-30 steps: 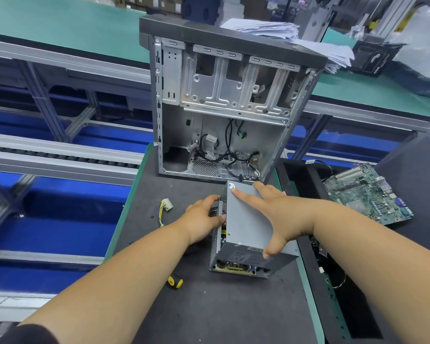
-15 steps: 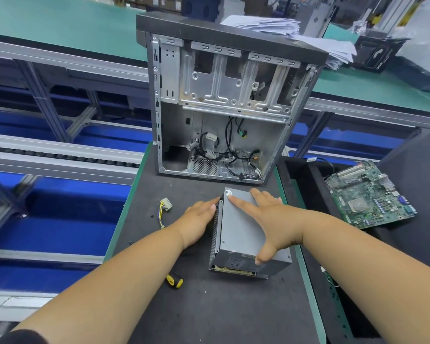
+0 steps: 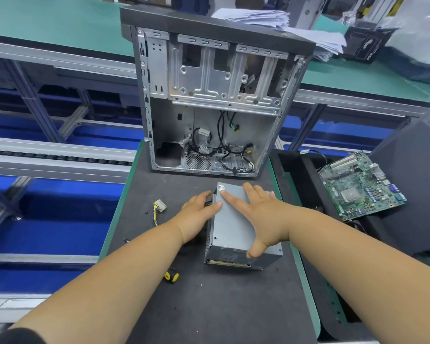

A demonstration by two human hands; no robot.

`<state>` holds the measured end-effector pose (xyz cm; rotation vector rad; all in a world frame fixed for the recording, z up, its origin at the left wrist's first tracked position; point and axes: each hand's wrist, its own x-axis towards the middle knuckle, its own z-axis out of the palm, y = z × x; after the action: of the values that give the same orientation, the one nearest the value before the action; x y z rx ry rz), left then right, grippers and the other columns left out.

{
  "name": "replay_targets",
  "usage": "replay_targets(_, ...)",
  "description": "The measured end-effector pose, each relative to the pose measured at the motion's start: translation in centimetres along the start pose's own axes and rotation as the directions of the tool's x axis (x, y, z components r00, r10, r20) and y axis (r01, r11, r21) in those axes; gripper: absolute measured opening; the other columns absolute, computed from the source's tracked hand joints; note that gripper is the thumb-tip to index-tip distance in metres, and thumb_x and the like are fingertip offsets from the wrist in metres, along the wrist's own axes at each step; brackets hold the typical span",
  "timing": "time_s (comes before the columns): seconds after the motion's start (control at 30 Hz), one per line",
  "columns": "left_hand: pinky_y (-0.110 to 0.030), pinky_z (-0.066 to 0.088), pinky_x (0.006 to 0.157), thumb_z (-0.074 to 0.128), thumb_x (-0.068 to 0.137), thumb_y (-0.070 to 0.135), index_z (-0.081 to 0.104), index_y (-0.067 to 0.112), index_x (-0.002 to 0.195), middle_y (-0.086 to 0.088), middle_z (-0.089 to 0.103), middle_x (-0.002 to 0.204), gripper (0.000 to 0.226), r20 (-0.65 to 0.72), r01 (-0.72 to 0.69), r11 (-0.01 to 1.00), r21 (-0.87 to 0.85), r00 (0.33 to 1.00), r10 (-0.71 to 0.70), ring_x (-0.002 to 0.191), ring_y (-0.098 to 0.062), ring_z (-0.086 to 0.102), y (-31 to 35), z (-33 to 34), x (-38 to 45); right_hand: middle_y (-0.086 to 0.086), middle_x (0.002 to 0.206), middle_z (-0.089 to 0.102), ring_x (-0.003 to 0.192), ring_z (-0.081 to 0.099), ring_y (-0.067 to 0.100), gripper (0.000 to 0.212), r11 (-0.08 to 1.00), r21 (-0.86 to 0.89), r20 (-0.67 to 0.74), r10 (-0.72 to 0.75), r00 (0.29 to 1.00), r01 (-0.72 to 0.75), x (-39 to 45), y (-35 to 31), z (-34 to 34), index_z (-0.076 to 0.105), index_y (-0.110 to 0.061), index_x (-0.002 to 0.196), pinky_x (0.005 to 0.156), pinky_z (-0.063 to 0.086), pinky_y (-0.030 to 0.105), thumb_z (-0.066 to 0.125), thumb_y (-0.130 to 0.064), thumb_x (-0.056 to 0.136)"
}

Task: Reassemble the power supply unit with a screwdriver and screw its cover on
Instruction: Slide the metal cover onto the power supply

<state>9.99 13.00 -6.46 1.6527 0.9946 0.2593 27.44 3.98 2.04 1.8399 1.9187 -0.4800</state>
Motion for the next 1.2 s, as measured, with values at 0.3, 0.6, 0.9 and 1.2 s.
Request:
replay_targets(0.3,-0.044,0.03,0.115,0.053,0.095,0.047,0.035,0.027,0.149,-0.002,0.04,0.142,0.06,-0.001,-0.033,0.987,0.154,0.999,0.033,0.137,-0.022,0.034,-0.8,0.3,-0.3,0.016,0.159,-0.018,0.147,-0.015,0.039,0.144,0.999,0.046,0.002,-0.002,1.0,0.002,0.5,0.0,1.5,-0.025,-0.053,0.144,0.115,0.001,0.067,0.085,-0.059,0.051)
replay_targets(0.6,-0.042,0.021,0.112,0.035,0.101,0.049,0.017,0.031,0.154,-0.005,0.033,0.143,0.059,0.07,-0.017,0.97,0.242,0.998,0.0,0.14,-0.028,0.02,-0.2,0.7,-0.7,0.014,0.16,-0.016,0.147,-0.015,0.036,0.144,0.993,0.116,-0.021,-0.02,1.0,0.022,0.6,0.3,1.6,-0.024,-0.057,0.142,0.116,-0.001,0.065,0.086,-0.058,0.049)
replay_targets(0.9,-0.045,0.02,0.116,0.033,0.099,0.055,0.004,0.029,0.155,-0.005,0.026,0.146,0.068,0.09,0.005,0.951,0.311,0.995,-0.035,0.142,-0.028,0.018,0.1,1.5,-1.0,0.014,0.16,-0.017,0.147,-0.016,0.037,0.141,0.991,0.131,-0.044,-0.031,0.999,0.037,0.7,0.1,2.0,-0.022,-0.054,0.144,0.115,-0.003,0.065,0.086,-0.056,0.052)
replay_targets(1.2,-0.05,0.018,0.119,0.041,0.091,0.066,0.0,0.034,0.155,-0.001,0.015,0.157,0.082,0.108,0.087,0.992,0.09,0.99,-0.096,0.148,-0.026,0.013,0.5,1.5,-1.0,0.014,0.159,-0.016,0.147,-0.015,0.037,0.14,0.991,0.127,-0.049,-0.044,0.998,0.05,0.9,-0.4,1.8,-0.018,-0.052,0.147,0.115,-0.001,0.065,0.085,-0.057,0.052)
